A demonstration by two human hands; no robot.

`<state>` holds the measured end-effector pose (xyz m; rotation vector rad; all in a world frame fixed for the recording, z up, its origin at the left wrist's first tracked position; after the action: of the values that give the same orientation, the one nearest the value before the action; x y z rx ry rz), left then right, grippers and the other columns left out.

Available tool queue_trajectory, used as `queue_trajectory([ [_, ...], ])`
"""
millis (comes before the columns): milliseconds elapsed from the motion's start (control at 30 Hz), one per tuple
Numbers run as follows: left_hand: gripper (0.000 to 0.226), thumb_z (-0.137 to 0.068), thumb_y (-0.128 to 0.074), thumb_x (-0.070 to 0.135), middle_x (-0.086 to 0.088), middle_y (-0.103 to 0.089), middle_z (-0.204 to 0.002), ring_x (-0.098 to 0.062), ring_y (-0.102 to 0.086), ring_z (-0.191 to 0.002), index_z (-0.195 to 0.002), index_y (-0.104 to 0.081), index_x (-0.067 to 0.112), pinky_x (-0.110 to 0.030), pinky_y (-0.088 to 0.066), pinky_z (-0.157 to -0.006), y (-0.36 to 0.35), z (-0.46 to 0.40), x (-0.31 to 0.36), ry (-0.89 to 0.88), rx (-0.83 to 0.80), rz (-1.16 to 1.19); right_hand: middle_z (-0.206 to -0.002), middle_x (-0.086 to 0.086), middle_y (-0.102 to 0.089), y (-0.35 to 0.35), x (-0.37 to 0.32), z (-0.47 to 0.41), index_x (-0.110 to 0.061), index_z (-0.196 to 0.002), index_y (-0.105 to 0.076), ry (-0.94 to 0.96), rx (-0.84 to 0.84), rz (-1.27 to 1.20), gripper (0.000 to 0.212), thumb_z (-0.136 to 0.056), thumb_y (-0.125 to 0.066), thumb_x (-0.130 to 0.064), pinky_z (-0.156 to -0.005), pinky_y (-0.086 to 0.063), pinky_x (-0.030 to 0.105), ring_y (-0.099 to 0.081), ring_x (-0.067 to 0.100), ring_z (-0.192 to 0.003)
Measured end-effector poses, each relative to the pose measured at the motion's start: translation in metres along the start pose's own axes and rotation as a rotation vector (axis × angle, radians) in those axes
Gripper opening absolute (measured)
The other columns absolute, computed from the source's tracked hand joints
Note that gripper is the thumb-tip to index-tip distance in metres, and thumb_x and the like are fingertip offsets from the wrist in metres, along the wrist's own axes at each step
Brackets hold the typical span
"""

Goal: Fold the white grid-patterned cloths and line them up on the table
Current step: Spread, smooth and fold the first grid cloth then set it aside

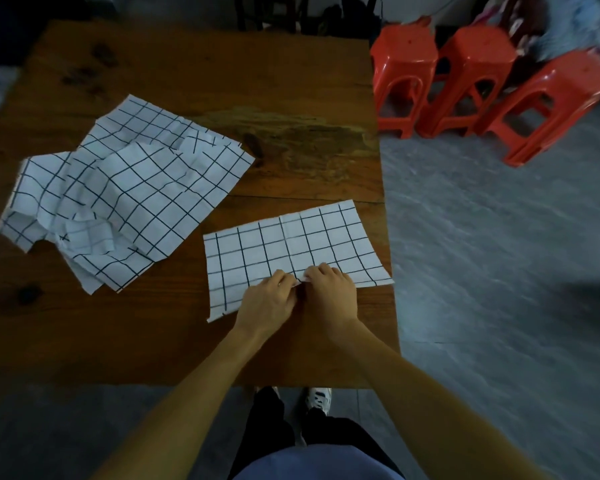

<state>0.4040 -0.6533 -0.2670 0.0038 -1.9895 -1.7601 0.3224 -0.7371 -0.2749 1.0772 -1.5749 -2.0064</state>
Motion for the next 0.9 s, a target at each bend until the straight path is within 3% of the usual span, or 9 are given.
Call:
queue_trajectory([
  [200, 0.010, -0.092, -0.056, 0.021, 0.000, -0.058, -0.086, -0.010, -0.048, -0.054, -0.098, -0.058, 0.013, -0.021, -0.037, -0.045, 0.025, -0.011, 0.017, 0.129, 0.032, 0.061, -0.091, 0.005, -0.068, 0.043, 0.004, -0.011, -0.011, -0.101, -0.067, -0.017, 0.174, -0.089, 0.015, -0.088, -0.060, -0.009, -0.062, -0.042, 0.029, -0.066, 0.025, -0.074],
  [300, 0.018, -0.097, -0.045, 0.035, 0.006, -0.052, -0.085, -0.007, -0.047, -0.060, -0.098, -0.053, 0.019, -0.018, -0.035, -0.053, 0.039, -0.024, 0.036, 0.131, -0.010, 0.148, -0.100, 0.002, -0.067, 0.070, 0.009, -0.020, -0.013, -0.109, -0.066, -0.047, 0.209, -0.203, 0.022, -0.089, -0.057, -0.011, -0.067, -0.047, 0.027, -0.064, 0.020, -0.083],
  [400, 0.036, -0.096, -0.032, 0.044, 0.004, -0.061, -0.082, -0.008, -0.055, -0.070, -0.094, -0.058, 0.020, -0.023, -0.044, -0.062, 0.059, -0.035, 0.047, 0.154, -0.011, 0.311, -0.106, -0.001, -0.067, 0.095, 0.015, -0.033, -0.015, -0.108, -0.067, -0.030, 0.178, -0.346, 0.025, -0.085, -0.060, -0.009, -0.080, -0.052, 0.029, -0.062, 0.015, -0.094],
  [467, 0.036, -0.098, -0.033, 0.037, 0.000, -0.066, -0.094, -0.007, -0.057, -0.079, -0.105, -0.062, 0.018, -0.022, -0.047, -0.068, 0.080, -0.042, 0.040, 0.223, 0.106, 0.378, -0.108, 0.003, -0.068, 0.113, 0.019, -0.041, -0.013, -0.106, -0.069, 0.012, 0.158, -0.411, 0.026, -0.083, -0.061, -0.003, -0.087, -0.050, 0.031, -0.062, 0.017, -0.099],
  [567, 0.034, -0.098, -0.045, 0.026, -0.002, -0.055, -0.124, -0.007, -0.053, -0.097, -0.130, -0.049, 0.016, -0.020, -0.042, -0.076, 0.107, -0.056, 0.036, 0.242, 0.148, 0.243, -0.108, 0.004, -0.069, 0.141, 0.024, -0.046, -0.012, -0.103, -0.071, 0.031, 0.139, -0.470, 0.028, -0.083, -0.058, 0.002, -0.088, -0.051, 0.033, -0.062, 0.018, -0.101],
  [633, 0.048, -0.096, -0.048, 0.026, -0.002, -0.040, -0.142, -0.014, -0.046, -0.121, -0.142, -0.036, 0.018, -0.025, -0.042, -0.093, 0.113, -0.066, 0.038, 0.179, 0.102, 0.112, -0.109, 0.003, -0.068, 0.151, 0.026, -0.047, -0.011, -0.104, -0.071, 0.042, 0.099, -0.533, 0.031, -0.084, -0.053, 0.006, -0.089, -0.050, 0.034, -0.061, 0.016, -0.101],
  [700, 0.054, -0.097, -0.048, 0.031, -0.001, -0.031, -0.150, -0.017, -0.030, -0.136, -0.146, -0.029, 0.020, -0.031, -0.026, -0.110, 0.115, -0.073, 0.044, 0.092, 0.052, 0.031, -0.110, 0.001, -0.069, 0.156, 0.029, -0.047, -0.014, -0.104, -0.070, 0.059, 0.094, -0.598, 0.035, -0.086, -0.051, 0.008, -0.091, -0.051, 0.036, -0.062, 0.015, -0.103],
  [800, 0.051, -0.098, -0.046, 0.038, -0.002, -0.040, -0.146, -0.017, -0.030, -0.138, -0.144, -0.035, 0.019, -0.032, -0.013, -0.115, 0.118, -0.075, 0.053, 0.054, 0.044, 0.026, -0.105, -0.006, -0.071, 0.159, 0.034, -0.048, -0.022, -0.099, -0.071, 0.081, 0.081, -0.735, 0.029, -0.089, -0.059, 0.003, -0.088, -0.054, 0.034, -0.065, 0.011, -0.100],
  [900, 0.039, -0.097, -0.050, 0.031, -0.001, -0.057, -0.129, -0.018, -0.047, -0.124, -0.132, -0.052, 0.013, -0.031, -0.018, -0.112, 0.123, -0.069, 0.056, 0.073, 0.154, 0.131, -0.098, -0.003, -0.072, 0.165, 0.033, -0.046, -0.018, -0.097, -0.072, 0.105, 0.042, -0.890, 0.016, -0.087, -0.067, -0.008, -0.078, -0.056, 0.031, -0.068, 0.014, -0.091],
])
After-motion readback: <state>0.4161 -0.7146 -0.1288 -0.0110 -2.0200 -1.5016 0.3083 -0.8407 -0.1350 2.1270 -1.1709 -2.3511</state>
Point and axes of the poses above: each hand's wrist, its own z-axis away from the middle knuckle, its own y-axis out of the back of the hand, x = y × z, the point moved 6 cm from there along -z, towards the middle knuckle
